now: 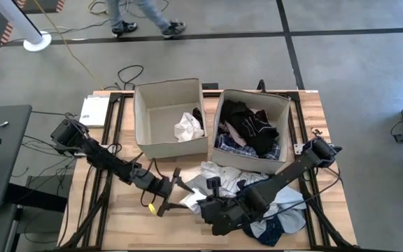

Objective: Sort clothes
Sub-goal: Put the white sock into the left white laundry bin

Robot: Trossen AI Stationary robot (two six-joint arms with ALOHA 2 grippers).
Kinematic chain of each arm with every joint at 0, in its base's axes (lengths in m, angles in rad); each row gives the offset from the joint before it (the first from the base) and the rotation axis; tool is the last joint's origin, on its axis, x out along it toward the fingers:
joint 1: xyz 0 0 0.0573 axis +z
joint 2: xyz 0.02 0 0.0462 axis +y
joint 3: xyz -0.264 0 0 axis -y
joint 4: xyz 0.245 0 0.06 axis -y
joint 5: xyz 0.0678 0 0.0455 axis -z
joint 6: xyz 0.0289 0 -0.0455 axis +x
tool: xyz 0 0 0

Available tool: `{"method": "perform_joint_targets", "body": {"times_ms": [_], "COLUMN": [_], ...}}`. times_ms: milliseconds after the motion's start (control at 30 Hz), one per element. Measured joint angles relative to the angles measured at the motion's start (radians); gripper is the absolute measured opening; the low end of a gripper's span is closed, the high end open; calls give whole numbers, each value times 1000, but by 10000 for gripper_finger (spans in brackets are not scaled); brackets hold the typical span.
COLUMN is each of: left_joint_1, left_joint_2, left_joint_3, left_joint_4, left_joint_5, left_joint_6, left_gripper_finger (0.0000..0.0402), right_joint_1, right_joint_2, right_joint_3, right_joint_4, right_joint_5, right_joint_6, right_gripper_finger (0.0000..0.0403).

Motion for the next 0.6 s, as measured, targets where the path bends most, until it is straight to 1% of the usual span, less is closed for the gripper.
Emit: {"method": "perform_joint_targets", "body": {"times_ms": [167, 233, 300, 400, 567, 600], "left_joint_1": [17, 19, 18, 18, 18, 18], "left_joint_2": [0, 0, 0, 0, 0, 0], "left_joint_3": [24, 45, 65, 95, 124, 125], "left_joint_4": [-9, -23, -58, -111, -199, -203], "left_joint_5": [-16, -19, -20, -22, -31, -32], "left_joint_6": [-8, 5, 32, 63, 112, 121], "left_gripper_finger": [262, 247, 223, 166, 36, 19], "right_joint_1": [-19, -29, -34, -34, -26, -22], "right_joint_2": [0, 0, 0, 0, 0, 0], "right_joint_3": [0, 0, 0, 0, 0, 0], "right_joint_4": [1, 3, 2, -3, -22, -27], "right_joint_5": [3, 3, 3, 3, 3, 3], "right_joint_6": [-2, -2, -2, -2, 11, 21], "right_gripper_finger": [0, 0, 0, 0, 1, 4]}}
